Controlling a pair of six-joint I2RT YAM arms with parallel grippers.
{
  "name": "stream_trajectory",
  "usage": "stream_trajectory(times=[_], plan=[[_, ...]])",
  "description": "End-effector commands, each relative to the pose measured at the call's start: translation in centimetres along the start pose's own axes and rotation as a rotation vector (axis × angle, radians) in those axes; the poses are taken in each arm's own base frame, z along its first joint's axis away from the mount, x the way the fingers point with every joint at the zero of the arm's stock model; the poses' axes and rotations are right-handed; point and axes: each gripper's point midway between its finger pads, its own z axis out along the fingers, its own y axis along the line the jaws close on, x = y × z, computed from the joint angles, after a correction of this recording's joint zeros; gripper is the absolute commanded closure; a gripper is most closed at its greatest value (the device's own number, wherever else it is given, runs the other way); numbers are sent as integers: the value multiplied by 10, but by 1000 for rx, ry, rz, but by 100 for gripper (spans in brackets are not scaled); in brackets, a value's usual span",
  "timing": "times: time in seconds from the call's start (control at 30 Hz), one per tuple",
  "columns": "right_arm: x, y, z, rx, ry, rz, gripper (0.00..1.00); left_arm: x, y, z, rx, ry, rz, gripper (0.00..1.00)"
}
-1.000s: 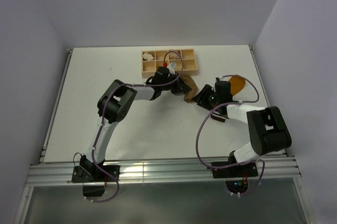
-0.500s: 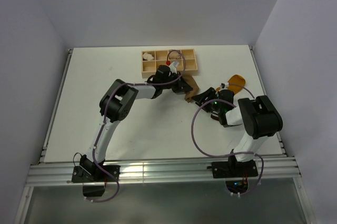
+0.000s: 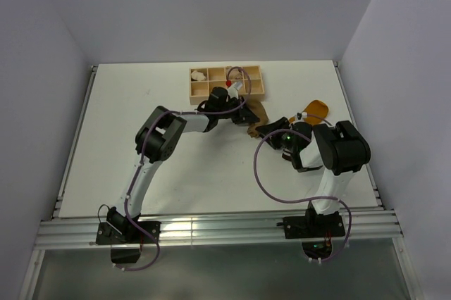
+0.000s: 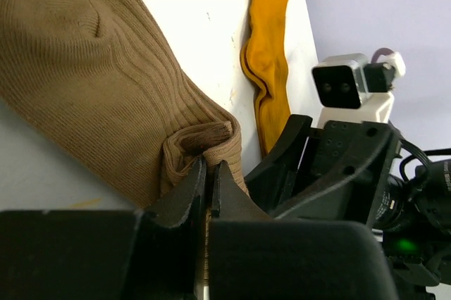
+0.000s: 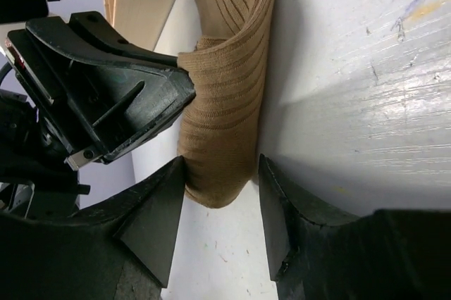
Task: Roll the socks
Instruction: Roll the sock at the center of the board.
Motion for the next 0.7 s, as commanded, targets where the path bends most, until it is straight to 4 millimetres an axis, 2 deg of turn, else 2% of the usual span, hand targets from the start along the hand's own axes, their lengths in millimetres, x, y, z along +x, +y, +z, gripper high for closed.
stream_trajectory(times=[0.0, 0.07, 0.1, 0.27, 0.3, 0.37, 0.4, 0.43, 0.47, 0.5, 0.57, 0.63, 0.67], plan=[[-14, 7, 6, -20, -47, -4, 48, 27, 19, 5, 0, 69, -5, 95], [-15, 7, 7, -17, -50, -5, 53, 26, 17, 4, 4, 61, -8, 95], [-17, 9, 7, -22, -56, -5, 59, 27, 18, 4, 6, 61, -15, 94], [-20, 15, 12, -38, -55, 6, 78, 30, 14, 4, 13, 59, -16, 95], [-22, 17, 14, -44, -56, 7, 87, 31, 14, 4, 13, 61, -16, 95], [-21, 19, 16, -48, -44, 11, 95, 32, 13, 4, 18, 64, -17, 94], [-21, 19, 17, -44, -39, 13, 100, 33, 11, 4, 20, 64, -18, 91], [-21, 19, 17, -42, -33, 8, 100, 32, 11, 2, 20, 61, -14, 85], [-21, 19, 18, -38, -32, 2, 100, 26, 7, 1, 15, 41, 0, 78], [-20, 15, 17, -12, -18, -6, 100, 27, 8, -1, -1, 39, 13, 66], [-15, 8, 16, 26, 10, -15, 100, 10, 4, -10, -32, -12, 65, 57], [-11, 7, 14, 36, 31, -37, 100, -4, 5, -18, -66, -49, 88, 52], [-9, 5, 13, 42, 47, -35, 100, -18, -1, -23, -79, -86, 121, 50]])
